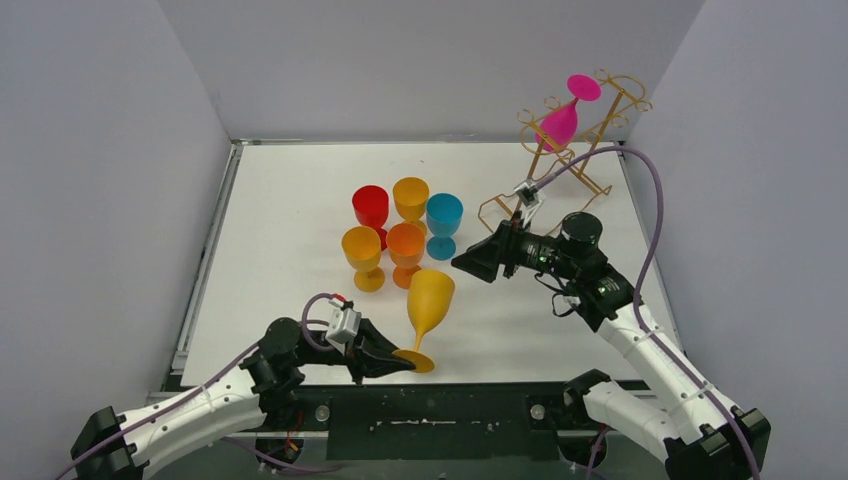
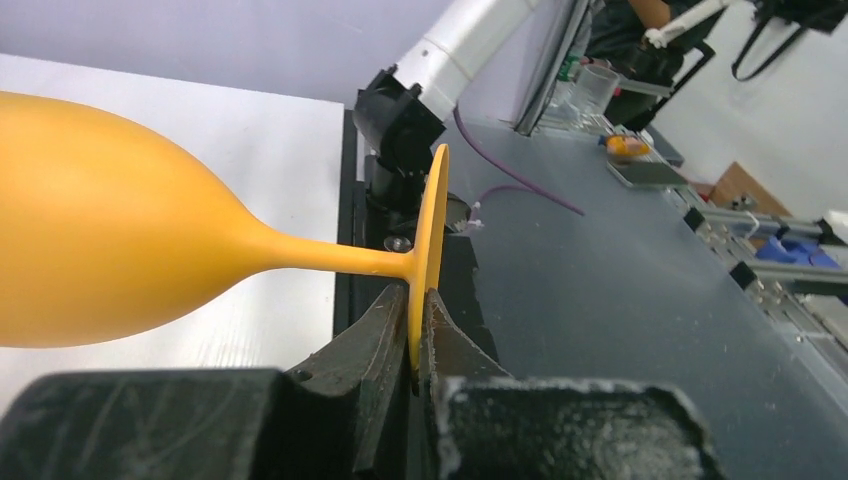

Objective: Take the wine glass off the wine glass rack
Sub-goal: Place the wine glass at the center of the board.

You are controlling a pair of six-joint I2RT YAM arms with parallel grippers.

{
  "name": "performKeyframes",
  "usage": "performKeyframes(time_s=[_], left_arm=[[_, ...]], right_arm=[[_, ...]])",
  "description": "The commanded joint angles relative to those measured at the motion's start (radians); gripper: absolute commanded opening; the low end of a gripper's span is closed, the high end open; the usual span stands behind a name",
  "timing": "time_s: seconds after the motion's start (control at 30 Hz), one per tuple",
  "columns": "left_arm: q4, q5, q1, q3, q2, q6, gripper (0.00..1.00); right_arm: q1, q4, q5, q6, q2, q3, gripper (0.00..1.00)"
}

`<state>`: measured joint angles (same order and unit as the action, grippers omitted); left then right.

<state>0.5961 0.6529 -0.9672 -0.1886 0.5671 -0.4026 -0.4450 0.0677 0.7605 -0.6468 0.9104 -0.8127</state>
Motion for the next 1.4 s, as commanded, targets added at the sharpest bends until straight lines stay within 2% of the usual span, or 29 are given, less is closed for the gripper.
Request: performKeyframes(time_s=[0.0, 0.27, 0.5, 0.77, 1.07, 1.37], left_arm=[[0.157, 0.112, -0.004, 0.015, -0.025, 0.061, 0.0], [0.145, 0.234, -0.004, -0.017, -0.025, 0.15, 0.0], [-0.014, 0.275, -0.004, -0.073, -0.038, 0.267, 0.0], [-0.188, 0.265, -0.002, -0.106, -0.07, 0.369, 0.0], [-0.325, 0.281, -0.002, -0.13, -0.092, 0.432, 0.0], [-0.44, 0.267, -0.002, -0.159, -0.08, 0.511, 0.0]], right_arm=[[0.004, -0.151, 0.216, -0.063, 0.019, 0.002, 0.82], [-0.013, -0.209, 0.358, -0.122, 0.054, 0.03, 0.71], [-0.089, -0.161, 0.387, -0.08, 0.07, 0.011, 0.63], [-0.153, -0.151, 0.414, -0.068, 0.086, -0.012, 0.4], [-0.153, -0.134, 0.459, -0.067, 0.104, -0.043, 0.36], [-0.153, -0.138, 0.518, -0.081, 0.126, -0.058, 0.1]])
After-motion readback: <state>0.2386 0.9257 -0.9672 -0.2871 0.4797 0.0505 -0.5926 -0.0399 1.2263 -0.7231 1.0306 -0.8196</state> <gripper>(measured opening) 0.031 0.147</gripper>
